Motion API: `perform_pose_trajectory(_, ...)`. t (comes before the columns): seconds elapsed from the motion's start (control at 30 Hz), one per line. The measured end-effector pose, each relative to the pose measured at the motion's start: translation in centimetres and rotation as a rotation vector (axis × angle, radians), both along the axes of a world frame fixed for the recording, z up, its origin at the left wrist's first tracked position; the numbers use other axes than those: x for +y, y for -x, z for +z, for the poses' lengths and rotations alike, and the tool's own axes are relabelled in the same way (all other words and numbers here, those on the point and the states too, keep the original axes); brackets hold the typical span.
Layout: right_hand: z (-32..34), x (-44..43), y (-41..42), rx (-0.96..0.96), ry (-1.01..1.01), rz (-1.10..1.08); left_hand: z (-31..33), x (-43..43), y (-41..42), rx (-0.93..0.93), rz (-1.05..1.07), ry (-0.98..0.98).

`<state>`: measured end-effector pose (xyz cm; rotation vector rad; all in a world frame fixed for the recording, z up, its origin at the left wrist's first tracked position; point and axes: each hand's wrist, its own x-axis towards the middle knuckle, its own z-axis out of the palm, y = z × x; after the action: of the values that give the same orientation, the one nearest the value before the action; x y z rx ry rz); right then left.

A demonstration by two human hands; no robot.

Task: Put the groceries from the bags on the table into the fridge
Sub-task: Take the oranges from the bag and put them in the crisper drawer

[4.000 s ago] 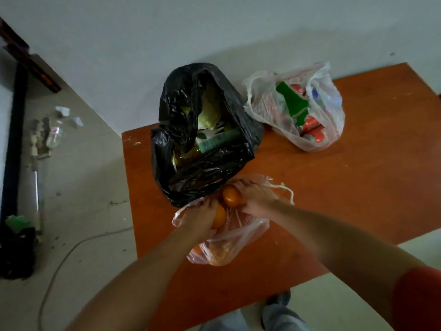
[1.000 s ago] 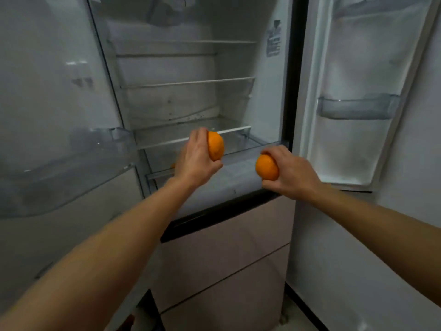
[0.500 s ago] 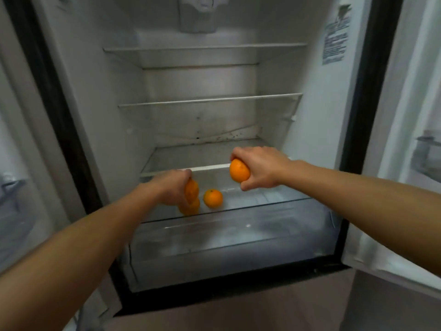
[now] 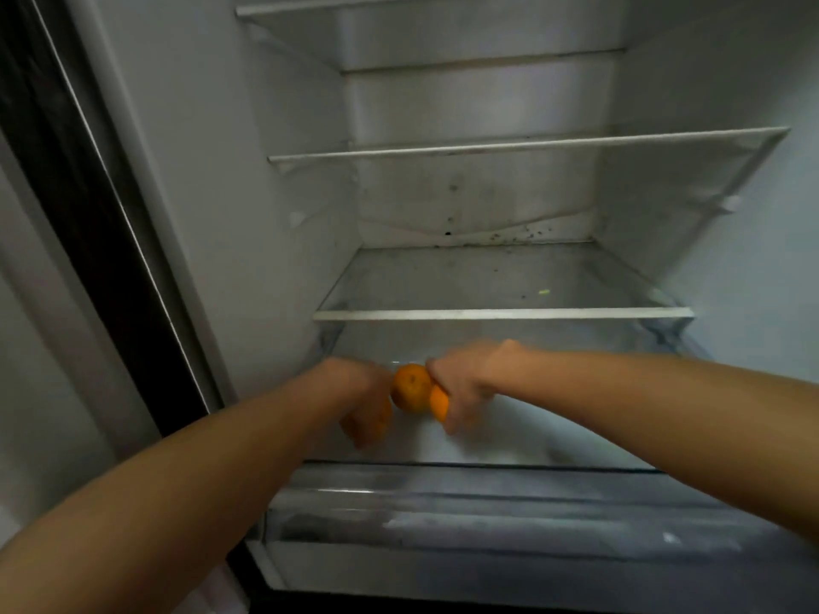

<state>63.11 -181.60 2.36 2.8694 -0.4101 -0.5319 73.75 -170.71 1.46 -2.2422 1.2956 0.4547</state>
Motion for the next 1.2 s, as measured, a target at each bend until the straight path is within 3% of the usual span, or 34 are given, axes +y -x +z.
perform_pose_trajectory(0.27, -2.6, -0.1, -1.6, 0.036, 0.009, -0.043, -1.5, -1.8, -1.5, 0.021, 0.023, -0.052)
perform_pose_trajectory(0.5, -0.8, -0.4, -0.1, -0.010, -0.023, -0.039, -0.6, -1.0, -1.4, 0.073, 0.102, 0.043)
perform_pose_trajectory(0.6, 0.9, -0.6, 1.3, -0.063, -0.056, -0.045, 0.1, -0.1, -1.1, -0.012, 0.053, 0.125)
perform_pose_trajectory(0.83, 3.7, 0.4, 4.9, -0.296, -0.041, -0.012, 2.8, 2.8, 2.1, -0.126, 0.014, 0.300)
perform_pose_trajectory(1.1, 6.5, 4.7, 10.8, -0.817, -0.051, 0.173, 6.5, 11.6, 10.8, -0.426, 0.061, 0.740)
perform_pose_trajectory(1.2, 6.1, 8.0, 13.0, -0.931, -0.113, 0.219, 5.6, 16.4, 15.2, -0.522, 0.084, 0.805)
